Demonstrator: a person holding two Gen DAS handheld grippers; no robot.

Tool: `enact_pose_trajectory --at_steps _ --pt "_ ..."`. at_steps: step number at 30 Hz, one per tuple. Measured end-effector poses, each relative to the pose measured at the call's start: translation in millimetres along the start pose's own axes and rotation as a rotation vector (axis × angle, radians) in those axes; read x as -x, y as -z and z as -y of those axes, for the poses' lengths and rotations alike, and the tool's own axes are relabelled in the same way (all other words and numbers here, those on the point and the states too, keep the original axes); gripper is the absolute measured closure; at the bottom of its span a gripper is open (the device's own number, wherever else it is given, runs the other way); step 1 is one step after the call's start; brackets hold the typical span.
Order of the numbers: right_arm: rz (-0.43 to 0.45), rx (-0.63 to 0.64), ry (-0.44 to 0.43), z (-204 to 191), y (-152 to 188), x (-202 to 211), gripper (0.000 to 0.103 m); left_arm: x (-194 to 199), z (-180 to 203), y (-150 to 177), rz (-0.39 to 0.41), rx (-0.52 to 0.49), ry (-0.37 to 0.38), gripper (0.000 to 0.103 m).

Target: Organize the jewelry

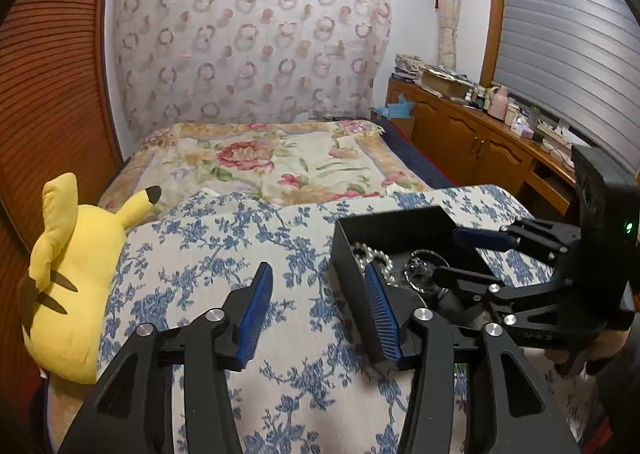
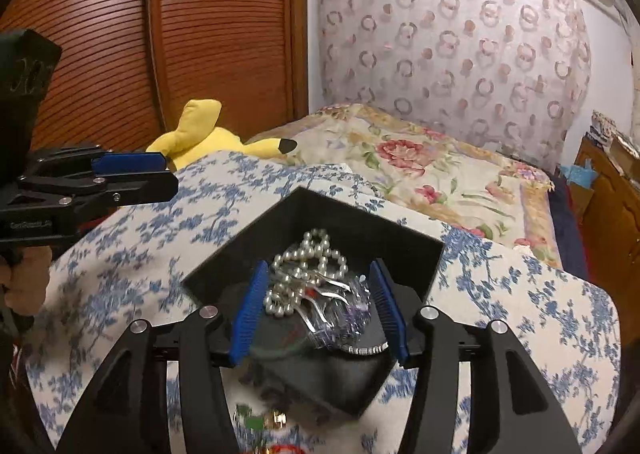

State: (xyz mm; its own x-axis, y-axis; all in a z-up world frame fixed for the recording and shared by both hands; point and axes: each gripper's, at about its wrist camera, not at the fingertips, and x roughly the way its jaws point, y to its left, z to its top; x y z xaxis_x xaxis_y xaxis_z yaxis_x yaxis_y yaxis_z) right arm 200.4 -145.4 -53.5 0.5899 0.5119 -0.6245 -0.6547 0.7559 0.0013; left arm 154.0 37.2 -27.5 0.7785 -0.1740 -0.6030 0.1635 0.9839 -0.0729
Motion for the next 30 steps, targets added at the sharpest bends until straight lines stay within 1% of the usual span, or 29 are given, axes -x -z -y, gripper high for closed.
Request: enact_pose_trajectory --at_steps 3,5,7,9,13,14,15,16,18,20,24,25,28,30 --pt "0.003 0.006 0.017 0.1 7.4 14.5 0.046 2.9 4.4 8.4 -0.006 -0.004 0.010 0.052" --pt "0.018 0.003 0.022 -0.8 13.4 28.0 0.046 6.4 9.2 15.3 -0.009 -0.011 0.016 0.043" --pt "0.032 -0.012 0.026 0.0 19.1 40.1 0.046 8.8 13.6 22.8 -0.013 -0.023 0.020 0.038" --pt "0.043 -0.031 0.023 1.3 26.7 52.3 0.046 10.1 17.0 29.9 -0.018 -0.038 0.017 0.030" --pt "0.042 -0.059 0.028 2.2 42.0 67.0 0.046 11.9 25.6 44.8 -0.032 -0.069 0.016 0.021" --pt "0.037 -0.064 0.025 2.5 46.2 69.3 0.047 11.9 27.5 48.4 -0.036 -0.076 0.017 0.017" --pt "0.028 -0.069 0.024 2.5 51.4 71.7 0.048 11.6 28.3 50.5 -0.038 -0.080 0.018 0.016" --pt "0.019 -0.068 0.028 1.9 55.8 72.8 0.053 10.9 29.6 54.1 -0.044 -0.085 0.021 0.015" --pt "-0.001 -0.063 0.042 0.8 65.4 75.7 0.055 8.2 32.2 59.8 -0.066 -0.092 0.028 0.011" --pt "-0.023 -0.066 0.044 -0.1 74.9 77.6 0.058 4.8 32.9 65.6 -0.089 -0.101 0.037 0.010" --pt "-0.073 -0.080 0.044 -1.1 96.7 81.0 0.070 -5.3 33.7 77.6 -0.146 -0.122 0.049 0.008" --pt "-0.081 -0.087 0.040 -1.6 102.4 82.4 0.071 -9.5 34.0 81.7 -0.170 -0.128 0.050 0.008" --pt "-0.110 -0.104 0.049 -2.9 117.6 86.1 0.075 -16.2 34.9 87.5 -0.204 -0.143 0.041 0.008" --pt "-0.120 -0.124 0.049 -2.2 125.7 90.8 0.076 -18.9 35.8 90.0 -0.218 -0.152 0.040 0.008"
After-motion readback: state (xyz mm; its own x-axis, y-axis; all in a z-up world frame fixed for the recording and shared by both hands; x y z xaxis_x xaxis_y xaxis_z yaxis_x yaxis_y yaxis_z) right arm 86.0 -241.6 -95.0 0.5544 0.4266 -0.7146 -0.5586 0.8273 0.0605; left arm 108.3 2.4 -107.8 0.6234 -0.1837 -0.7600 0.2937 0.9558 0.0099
